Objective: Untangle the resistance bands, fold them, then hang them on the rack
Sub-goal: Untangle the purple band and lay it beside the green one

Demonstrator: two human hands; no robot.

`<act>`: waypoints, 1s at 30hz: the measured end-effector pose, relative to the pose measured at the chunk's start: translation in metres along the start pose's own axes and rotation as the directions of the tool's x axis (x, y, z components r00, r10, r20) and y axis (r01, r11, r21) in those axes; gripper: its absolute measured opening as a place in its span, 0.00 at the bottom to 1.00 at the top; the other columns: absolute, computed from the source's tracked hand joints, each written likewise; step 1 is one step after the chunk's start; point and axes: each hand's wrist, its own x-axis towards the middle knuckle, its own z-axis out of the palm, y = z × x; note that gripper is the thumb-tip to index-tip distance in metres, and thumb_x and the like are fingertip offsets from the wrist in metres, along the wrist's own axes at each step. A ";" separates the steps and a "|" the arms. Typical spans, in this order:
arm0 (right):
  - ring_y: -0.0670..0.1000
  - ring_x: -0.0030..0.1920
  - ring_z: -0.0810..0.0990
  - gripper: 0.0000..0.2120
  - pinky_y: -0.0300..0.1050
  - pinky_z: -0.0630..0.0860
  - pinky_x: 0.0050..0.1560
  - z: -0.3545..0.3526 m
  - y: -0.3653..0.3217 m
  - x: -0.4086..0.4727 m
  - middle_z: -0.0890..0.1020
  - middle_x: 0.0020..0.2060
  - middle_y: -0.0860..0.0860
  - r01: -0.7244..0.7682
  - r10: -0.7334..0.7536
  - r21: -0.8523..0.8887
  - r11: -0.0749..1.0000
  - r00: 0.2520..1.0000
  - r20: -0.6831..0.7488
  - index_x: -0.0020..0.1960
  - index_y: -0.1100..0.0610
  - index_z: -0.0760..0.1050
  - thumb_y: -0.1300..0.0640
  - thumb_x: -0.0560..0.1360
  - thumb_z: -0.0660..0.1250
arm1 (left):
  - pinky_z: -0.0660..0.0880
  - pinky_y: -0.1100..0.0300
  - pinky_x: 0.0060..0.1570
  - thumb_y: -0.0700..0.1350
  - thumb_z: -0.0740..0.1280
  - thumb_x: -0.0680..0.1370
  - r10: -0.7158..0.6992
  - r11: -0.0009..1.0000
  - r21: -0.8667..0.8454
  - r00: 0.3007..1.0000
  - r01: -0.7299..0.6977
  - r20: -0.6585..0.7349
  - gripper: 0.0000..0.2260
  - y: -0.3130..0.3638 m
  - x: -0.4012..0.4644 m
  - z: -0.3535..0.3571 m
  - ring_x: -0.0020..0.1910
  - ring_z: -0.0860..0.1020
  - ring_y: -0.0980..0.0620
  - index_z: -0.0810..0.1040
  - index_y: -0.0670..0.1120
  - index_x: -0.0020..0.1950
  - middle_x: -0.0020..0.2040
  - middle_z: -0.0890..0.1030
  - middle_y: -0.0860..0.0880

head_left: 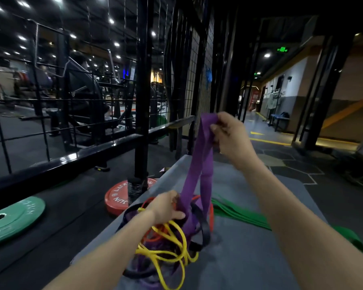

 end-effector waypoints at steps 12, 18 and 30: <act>0.55 0.39 0.77 0.06 0.59 0.77 0.50 -0.016 0.029 -0.027 0.80 0.37 0.58 -0.157 0.155 0.016 0.988 0.984 0.088 0.40 0.56 0.73 0.63 0.75 0.62 | 0.69 0.64 0.37 0.33 0.65 0.75 0.088 0.951 -0.254 0.943 -0.176 -0.322 0.14 0.025 0.001 -0.022 0.31 0.72 0.61 0.72 0.49 0.35 0.29 0.75 0.56; 0.50 0.33 0.71 0.04 0.46 0.70 0.40 -0.010 0.038 -0.044 0.76 0.33 0.53 -0.155 0.183 -0.180 0.971 0.971 0.153 0.44 0.62 0.76 0.63 0.76 0.64 | 0.72 0.60 0.34 0.32 0.64 0.76 0.078 0.869 -0.428 0.924 -0.246 -0.373 0.10 0.062 0.001 -0.067 0.33 0.73 0.52 0.73 0.44 0.38 0.33 0.73 0.46; 0.53 0.39 0.77 0.14 0.44 0.69 0.39 0.025 -0.006 -0.044 0.81 0.39 0.54 -0.093 0.113 -0.148 0.985 0.984 0.136 0.47 0.63 0.76 0.51 0.73 0.69 | 0.78 0.63 0.34 0.36 0.66 0.76 0.106 0.763 -0.549 0.903 -0.343 -0.417 0.05 0.112 -0.010 -0.091 0.36 0.77 0.53 0.75 0.46 0.43 0.38 0.76 0.48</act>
